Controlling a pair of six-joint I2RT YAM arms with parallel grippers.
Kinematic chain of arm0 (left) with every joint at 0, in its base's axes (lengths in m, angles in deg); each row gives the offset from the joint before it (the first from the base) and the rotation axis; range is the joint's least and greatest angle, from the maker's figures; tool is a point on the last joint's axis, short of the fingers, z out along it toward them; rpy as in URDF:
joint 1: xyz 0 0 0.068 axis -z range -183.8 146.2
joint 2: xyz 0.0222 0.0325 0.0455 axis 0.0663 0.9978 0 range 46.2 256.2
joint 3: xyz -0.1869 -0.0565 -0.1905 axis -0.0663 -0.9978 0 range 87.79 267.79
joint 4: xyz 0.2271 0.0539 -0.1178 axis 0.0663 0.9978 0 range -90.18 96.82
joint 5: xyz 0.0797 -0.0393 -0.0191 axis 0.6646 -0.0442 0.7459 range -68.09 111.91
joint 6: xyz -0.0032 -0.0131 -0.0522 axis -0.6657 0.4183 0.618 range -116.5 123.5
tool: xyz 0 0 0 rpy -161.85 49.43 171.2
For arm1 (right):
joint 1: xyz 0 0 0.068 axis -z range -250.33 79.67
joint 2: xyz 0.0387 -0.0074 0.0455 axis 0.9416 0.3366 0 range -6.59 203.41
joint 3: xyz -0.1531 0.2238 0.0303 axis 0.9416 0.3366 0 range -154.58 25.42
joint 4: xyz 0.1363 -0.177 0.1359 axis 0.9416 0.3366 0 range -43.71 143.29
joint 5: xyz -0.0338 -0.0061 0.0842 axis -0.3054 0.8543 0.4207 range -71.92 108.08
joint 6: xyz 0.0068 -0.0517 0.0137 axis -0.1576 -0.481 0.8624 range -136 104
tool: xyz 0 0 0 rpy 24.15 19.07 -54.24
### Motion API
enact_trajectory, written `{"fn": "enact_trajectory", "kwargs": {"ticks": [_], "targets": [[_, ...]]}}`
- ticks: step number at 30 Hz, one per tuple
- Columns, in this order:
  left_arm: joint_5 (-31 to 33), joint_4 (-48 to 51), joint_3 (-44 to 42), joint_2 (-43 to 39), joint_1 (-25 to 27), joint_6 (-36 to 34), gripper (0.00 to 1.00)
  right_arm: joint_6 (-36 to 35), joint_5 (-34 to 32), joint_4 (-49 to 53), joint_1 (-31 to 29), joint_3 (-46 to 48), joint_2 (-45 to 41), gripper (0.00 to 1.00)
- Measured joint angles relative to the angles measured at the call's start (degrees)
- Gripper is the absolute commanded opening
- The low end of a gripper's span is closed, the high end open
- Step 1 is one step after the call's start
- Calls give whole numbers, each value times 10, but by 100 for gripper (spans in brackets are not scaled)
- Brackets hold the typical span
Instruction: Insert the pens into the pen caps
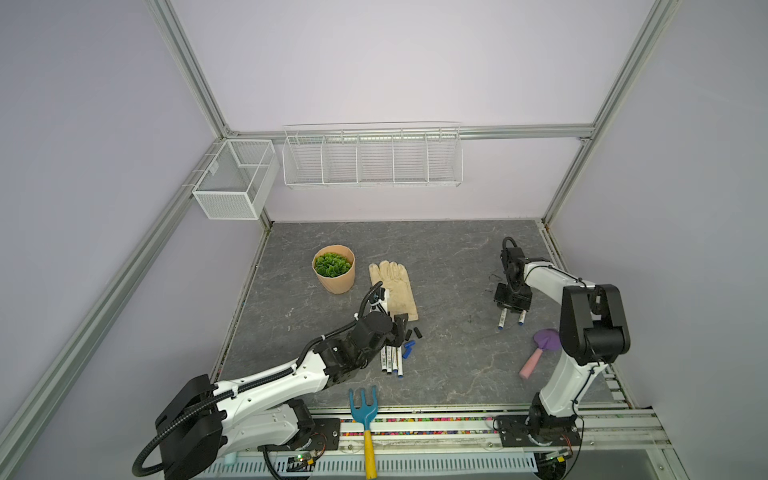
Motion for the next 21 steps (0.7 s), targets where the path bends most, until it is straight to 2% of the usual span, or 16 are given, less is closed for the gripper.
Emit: {"fn": "enact_trajectory", "kwargs": {"ticks": [5, 9, 13, 17, 21], "targets": [[7, 17, -25, -15, 0, 12, 57, 5, -15, 3, 0, 3, -11, 41], [10, 39, -41, -28, 0, 28, 58, 5, -28, -3, -24, 12, -73, 41], [16, 63, -66, -47, 0, 57, 58, 5, -40, -25, -101, 14, -153, 41], [22, 93, -88, -60, 0, 82, 58, 10, -36, -51, -166, 23, -188, 42], [22, 105, -89, -64, 0, 91, 58, 17, -34, -53, -150, 30, -180, 42]]}}
